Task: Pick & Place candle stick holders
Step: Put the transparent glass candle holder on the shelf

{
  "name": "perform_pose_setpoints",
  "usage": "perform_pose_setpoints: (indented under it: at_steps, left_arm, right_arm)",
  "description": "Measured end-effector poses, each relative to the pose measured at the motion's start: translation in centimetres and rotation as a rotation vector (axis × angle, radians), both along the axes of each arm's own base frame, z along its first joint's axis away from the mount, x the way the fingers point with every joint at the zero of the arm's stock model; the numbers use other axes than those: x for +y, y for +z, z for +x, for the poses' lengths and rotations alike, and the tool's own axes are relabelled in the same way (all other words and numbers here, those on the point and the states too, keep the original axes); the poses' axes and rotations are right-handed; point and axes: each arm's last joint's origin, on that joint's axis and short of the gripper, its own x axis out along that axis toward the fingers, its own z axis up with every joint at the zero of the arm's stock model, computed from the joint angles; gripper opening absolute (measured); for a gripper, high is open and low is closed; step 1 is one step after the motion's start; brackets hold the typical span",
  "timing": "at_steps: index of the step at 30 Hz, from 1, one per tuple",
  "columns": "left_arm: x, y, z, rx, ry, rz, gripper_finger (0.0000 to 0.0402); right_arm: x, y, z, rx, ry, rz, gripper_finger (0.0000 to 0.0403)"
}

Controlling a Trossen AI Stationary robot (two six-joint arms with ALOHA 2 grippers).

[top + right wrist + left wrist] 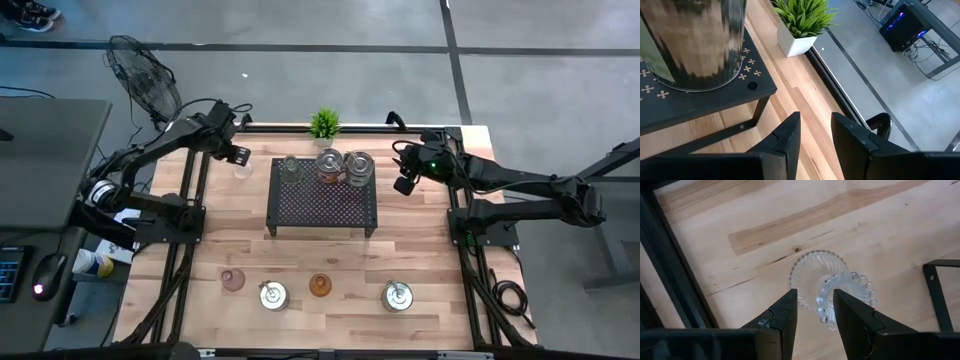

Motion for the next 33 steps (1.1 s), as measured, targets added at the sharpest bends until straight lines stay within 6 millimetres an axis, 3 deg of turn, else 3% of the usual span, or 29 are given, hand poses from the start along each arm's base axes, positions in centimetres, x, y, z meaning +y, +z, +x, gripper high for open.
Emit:
perform_pose_setpoints:
  at_steps: [16,28,33]
  left_arm:
    - [0.07,-0.43,0.17,-0.016,-0.006,-0.044,0.012]
    - [0.1,-0.7,0.35,-0.036,-0.023,-0.087,0.0032]
    - [0.1,-0.7,0.36,-0.04,-0.026,-0.09,0.0027]
  right_arm:
    - [0.0,-0.01,0.0,0.001,0.0,0.001,0.0101]
    - [0.01,-0.03,-0.01,0.001,-0.002,0.004,0.0101]
    - [0.01,-0.03,-0.02,0.002,-0.001,0.004,0.0101]
